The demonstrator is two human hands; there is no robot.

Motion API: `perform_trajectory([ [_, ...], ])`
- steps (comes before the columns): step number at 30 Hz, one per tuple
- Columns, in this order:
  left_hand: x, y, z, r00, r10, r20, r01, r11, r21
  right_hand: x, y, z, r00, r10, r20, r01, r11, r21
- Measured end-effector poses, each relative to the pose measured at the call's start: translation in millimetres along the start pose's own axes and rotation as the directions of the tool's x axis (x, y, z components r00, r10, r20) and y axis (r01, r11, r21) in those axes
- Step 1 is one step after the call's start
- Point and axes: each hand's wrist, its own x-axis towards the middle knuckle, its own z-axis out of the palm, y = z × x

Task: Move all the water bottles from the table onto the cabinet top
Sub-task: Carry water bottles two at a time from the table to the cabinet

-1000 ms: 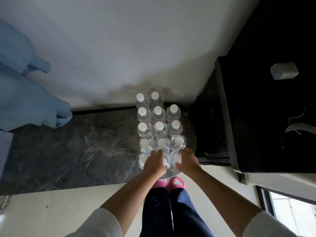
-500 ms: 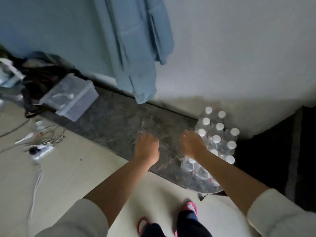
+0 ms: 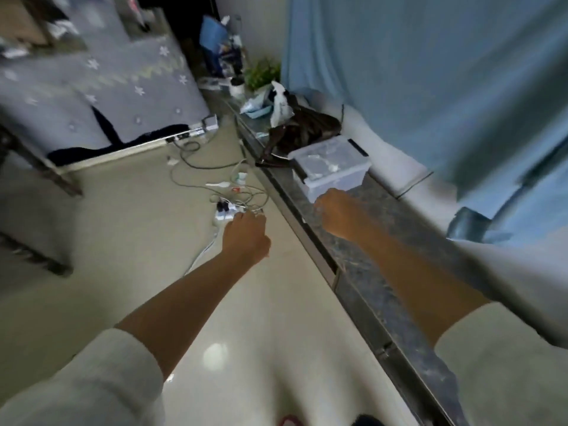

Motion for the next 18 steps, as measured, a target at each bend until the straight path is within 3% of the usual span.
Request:
perform_trajectory([
  [8, 30, -176, -25, 0.935, -0.351, -0.047, 0.334, 0.918, -0.215, 132, -146, 18, 0.96, -0.269, 0.081, 0.278, 0.95, -0.145],
  [18, 130, -346, -81, 0.761, -0.635, -0.132, 0.568, 0.751, -0.338, 334, -300, 26, 0.832, -0.527, 0.174, 0.548, 0.83, -0.109],
])
